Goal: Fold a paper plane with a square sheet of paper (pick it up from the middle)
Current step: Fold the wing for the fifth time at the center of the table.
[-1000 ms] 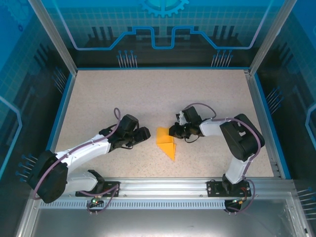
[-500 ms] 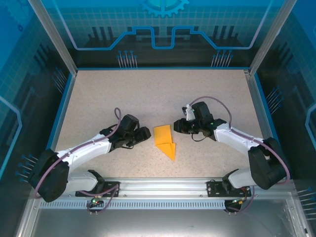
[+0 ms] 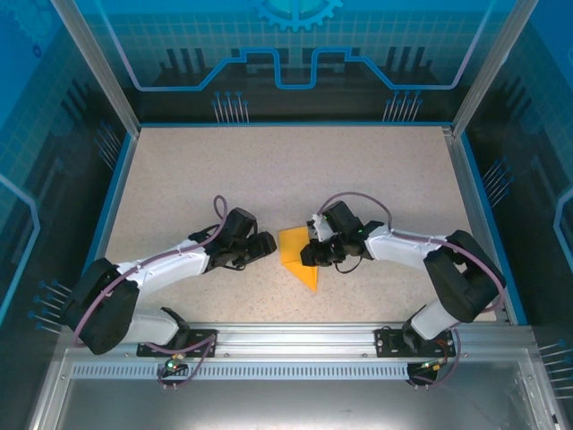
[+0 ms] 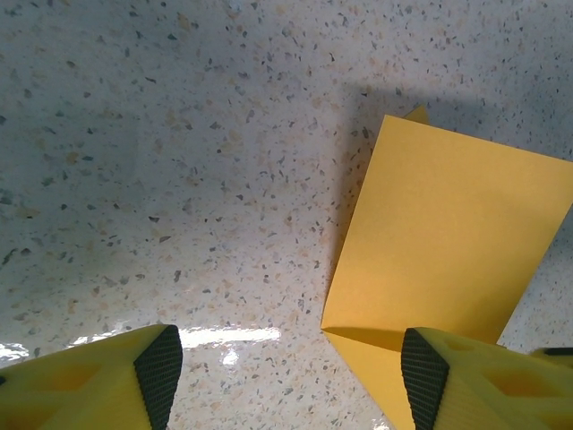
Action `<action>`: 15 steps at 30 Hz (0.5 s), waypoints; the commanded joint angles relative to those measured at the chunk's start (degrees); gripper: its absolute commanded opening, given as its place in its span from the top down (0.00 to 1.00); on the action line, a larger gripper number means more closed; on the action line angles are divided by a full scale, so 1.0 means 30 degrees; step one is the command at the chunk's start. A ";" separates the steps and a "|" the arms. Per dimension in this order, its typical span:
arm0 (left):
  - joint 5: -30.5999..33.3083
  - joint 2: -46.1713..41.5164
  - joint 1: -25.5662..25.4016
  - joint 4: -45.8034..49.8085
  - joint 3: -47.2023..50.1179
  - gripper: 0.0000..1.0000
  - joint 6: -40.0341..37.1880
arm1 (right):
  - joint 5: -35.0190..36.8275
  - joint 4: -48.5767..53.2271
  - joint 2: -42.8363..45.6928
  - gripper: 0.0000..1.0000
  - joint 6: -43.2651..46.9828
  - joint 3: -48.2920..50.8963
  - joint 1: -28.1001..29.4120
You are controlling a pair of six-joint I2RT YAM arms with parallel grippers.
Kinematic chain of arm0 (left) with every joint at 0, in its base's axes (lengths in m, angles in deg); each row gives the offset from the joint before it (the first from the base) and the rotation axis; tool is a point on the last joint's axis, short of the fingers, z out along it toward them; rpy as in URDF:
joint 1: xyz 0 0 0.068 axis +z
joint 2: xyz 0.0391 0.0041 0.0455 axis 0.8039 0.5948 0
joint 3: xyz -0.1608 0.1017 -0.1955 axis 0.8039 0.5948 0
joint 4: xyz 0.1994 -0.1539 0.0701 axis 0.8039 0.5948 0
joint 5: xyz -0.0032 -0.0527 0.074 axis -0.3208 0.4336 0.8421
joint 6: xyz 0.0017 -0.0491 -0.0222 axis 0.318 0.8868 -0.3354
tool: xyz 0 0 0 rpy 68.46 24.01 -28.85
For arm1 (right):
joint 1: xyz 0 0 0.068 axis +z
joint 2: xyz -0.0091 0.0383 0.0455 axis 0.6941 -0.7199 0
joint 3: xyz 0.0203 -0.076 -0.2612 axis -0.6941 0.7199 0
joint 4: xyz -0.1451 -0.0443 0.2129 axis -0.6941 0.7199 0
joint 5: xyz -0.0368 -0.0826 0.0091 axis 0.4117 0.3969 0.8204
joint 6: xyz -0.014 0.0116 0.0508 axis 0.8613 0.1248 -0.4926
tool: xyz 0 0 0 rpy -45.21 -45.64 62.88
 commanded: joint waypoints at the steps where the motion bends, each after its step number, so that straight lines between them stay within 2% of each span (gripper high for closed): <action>1: -0.0408 0.0146 -0.0089 -0.0116 -0.0252 0.30 -0.0101 | -0.0147 0.0056 -0.0665 0.86 0.0449 -0.0556 0.0056; 6: -0.0536 0.0199 -0.0081 -0.0053 -0.0365 0.30 -0.0146 | -0.0420 -0.0655 -0.1055 0.86 0.0545 0.0482 -0.0974; 15: -0.2013 0.1246 -0.0239 -0.1029 -0.1054 0.30 -0.0257 | -0.1292 -0.2774 -0.2144 0.87 0.0472 0.2485 -0.2679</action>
